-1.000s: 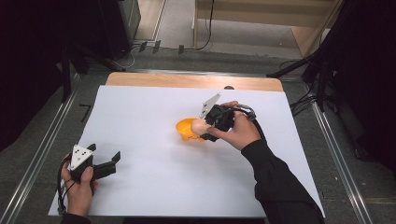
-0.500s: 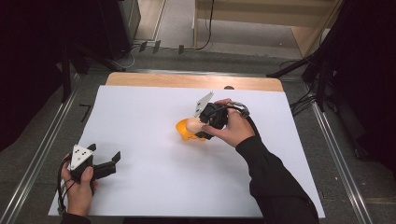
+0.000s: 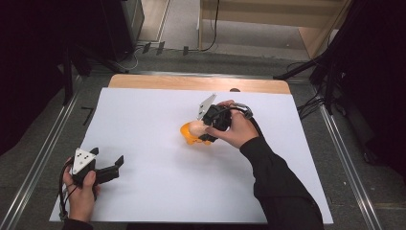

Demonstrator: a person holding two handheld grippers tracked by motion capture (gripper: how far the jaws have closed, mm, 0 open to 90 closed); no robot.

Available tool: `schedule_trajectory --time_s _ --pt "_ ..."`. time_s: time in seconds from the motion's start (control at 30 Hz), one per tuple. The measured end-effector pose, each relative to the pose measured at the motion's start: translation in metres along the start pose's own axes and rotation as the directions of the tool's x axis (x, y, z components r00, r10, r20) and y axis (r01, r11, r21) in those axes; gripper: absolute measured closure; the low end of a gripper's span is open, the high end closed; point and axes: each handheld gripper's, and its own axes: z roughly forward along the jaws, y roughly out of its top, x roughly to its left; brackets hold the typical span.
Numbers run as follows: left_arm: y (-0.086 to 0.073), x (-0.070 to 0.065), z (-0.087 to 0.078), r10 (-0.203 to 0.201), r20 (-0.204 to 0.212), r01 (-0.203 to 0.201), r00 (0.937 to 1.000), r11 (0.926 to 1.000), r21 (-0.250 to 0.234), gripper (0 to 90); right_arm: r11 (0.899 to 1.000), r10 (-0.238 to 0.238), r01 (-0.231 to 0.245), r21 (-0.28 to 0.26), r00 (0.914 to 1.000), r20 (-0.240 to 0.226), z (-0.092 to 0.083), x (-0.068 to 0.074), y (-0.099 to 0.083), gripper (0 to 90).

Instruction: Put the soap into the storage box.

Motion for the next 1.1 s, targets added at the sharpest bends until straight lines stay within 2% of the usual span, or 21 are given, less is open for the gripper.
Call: schedule_trajectory --time_s 0.1,0.2,0.5,0.77,0.9,0.97,1.1 --pt "0.0 0.0 0.0 0.001 -0.001 -0.001 1.0 1.0 0.0 4.8 1.0 0.002 -0.001 0.023 0.9999 -0.015 0.003 0.0 0.004 33.6" --pt "0.0 0.0 0.0 0.003 -0.001 -0.003 1.0 1.0 0.001 4.9 0.999 -0.007 0.007 0.032 0.9999 -0.011 0.004 -0.001 0.005 33.6" --pt "0.0 0.0 0.0 0.004 0.0 -0.004 1.0 1.0 0.001 4.8 1.0 0.001 -0.001 0.026 0.9998 -0.022 0.007 -0.006 0.004 33.6" --pt "0.0 0.0 0.0 0.008 -0.002 -0.008 1.0 1.0 0.003 4.8 1.0 0.001 -0.001 0.019 1.0 -0.003 0.006 -0.006 0.004 32.8" --pt "0.0 -0.001 0.0 0.01 -0.003 -0.01 0.9999 0.9999 0.006 5.1 0.999 0.026 -0.026 -0.038 0.9997 0.0 -0.004 -0.006 0.006 29.7" --pt "0.0 -0.001 0.0 0.011 -0.004 -0.011 0.9999 0.9999 0.005 5.2 0.999 0.02 -0.019 -0.032 0.9994 0.03 -0.006 -0.004 0.008 27.0" --pt "0.0 -0.001 0.0 0.011 -0.003 -0.011 0.9999 0.9999 0.005 5.2 0.999 0.026 -0.025 -0.024 0.9994 0.024 -0.006 -0.003 0.007 27.0"
